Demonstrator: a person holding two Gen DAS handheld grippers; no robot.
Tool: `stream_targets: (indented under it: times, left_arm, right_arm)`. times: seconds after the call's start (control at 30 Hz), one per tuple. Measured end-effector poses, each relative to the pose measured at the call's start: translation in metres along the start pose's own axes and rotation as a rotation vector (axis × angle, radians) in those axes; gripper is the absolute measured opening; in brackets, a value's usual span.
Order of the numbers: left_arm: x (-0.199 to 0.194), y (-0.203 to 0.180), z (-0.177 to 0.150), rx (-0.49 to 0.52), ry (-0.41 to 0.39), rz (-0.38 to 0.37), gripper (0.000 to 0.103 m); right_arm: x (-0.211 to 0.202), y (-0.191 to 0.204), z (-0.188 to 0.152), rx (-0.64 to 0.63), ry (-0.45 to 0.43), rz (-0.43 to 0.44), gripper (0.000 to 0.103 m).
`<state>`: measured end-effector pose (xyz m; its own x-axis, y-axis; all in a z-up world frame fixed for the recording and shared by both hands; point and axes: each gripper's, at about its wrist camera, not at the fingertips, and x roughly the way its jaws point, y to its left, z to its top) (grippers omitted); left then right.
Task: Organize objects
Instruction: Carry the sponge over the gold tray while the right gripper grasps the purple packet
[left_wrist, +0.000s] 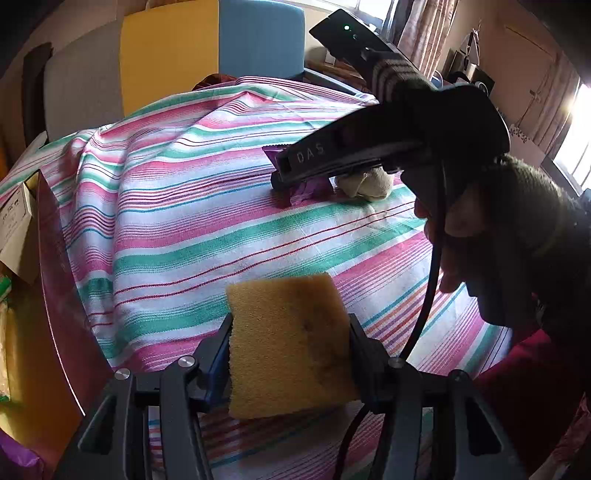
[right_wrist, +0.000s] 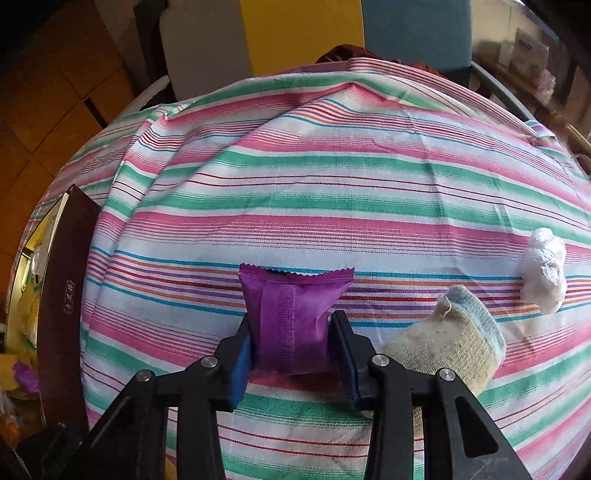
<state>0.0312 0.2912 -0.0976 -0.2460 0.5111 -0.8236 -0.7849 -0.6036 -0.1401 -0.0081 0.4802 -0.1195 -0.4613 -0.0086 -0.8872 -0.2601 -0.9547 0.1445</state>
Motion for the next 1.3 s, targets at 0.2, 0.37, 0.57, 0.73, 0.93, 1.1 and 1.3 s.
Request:
stream_targets:
  times: [0.2,0.37,0.57,0.73,0.93,1.1,1.3]
  left_arm:
    - [-0.006,-0.002,0.0,-0.003,0.006,0.018,0.054]
    - [-0.037,-0.001,0.0,0.0,-0.041,-0.002,0.054]
    - [-0.093,0.035,0.0,-0.106,-0.118,-0.007,0.054]
    - [-0.145,0.102,-0.006,-0.272,-0.201,0.076,0.054]
    - [-0.171,0.189,-0.039,-0.507,-0.188,0.187,0.054]
    - [-0.164,0.238,-0.065,-0.656,-0.15,0.239,0.054]
    - [-0.147,0.262,-0.077,-0.728,-0.1,0.248,0.056]
  right_arm:
    - [-0.001,0.007,-0.002,-0.065,-0.049,-0.004,0.041]
    - [0.002,0.017,-0.004,-0.129,-0.069,-0.033,0.042]
    - [0.003,0.019,-0.005,-0.151,-0.07,-0.051,0.041]
    - [0.002,0.021,-0.006,-0.155,-0.079,-0.059,0.042]
    - [0.002,0.022,-0.008,-0.166,-0.09,-0.071,0.042]
    - [0.002,0.023,-0.008,-0.173,-0.096,-0.075,0.043]
    - [0.002,0.024,-0.008,-0.176,-0.098,-0.077,0.043]
